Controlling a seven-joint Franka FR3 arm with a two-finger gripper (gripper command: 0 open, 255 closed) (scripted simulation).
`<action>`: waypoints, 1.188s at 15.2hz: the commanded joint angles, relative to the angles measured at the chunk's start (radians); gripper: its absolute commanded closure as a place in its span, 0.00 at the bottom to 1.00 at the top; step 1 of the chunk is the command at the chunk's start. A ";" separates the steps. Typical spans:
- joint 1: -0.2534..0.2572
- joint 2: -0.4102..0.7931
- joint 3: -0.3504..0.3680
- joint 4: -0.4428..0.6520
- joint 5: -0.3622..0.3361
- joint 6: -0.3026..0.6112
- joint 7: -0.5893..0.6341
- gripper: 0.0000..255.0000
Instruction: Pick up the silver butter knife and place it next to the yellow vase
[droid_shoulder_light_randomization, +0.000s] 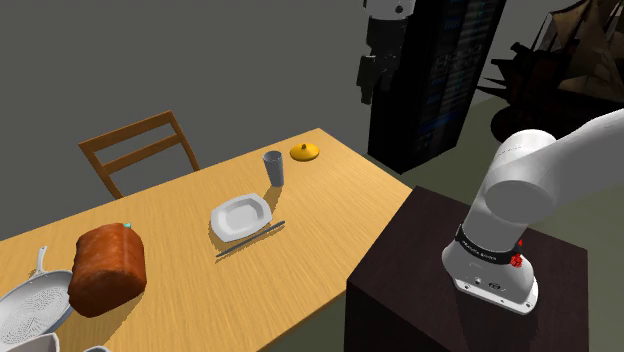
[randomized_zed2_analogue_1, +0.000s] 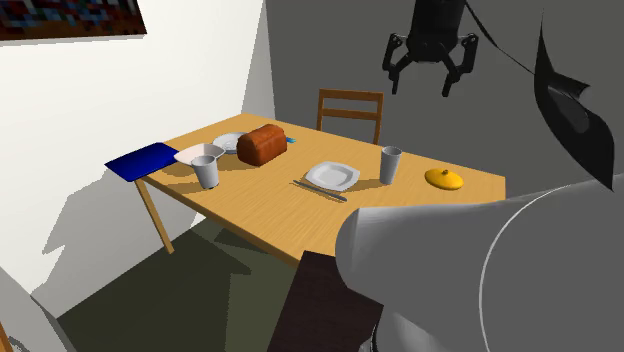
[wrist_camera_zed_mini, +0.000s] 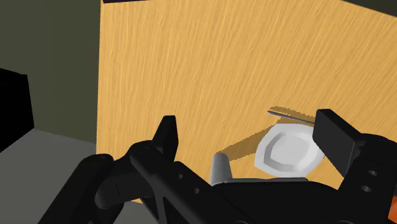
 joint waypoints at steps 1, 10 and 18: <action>0.000 0.000 0.000 0.000 0.000 0.000 0.000 0.00; 0.061 0.279 -0.017 -0.016 -0.020 0.272 -0.193 0.00; 0.109 0.564 -0.011 0.053 -0.033 0.469 -0.350 0.00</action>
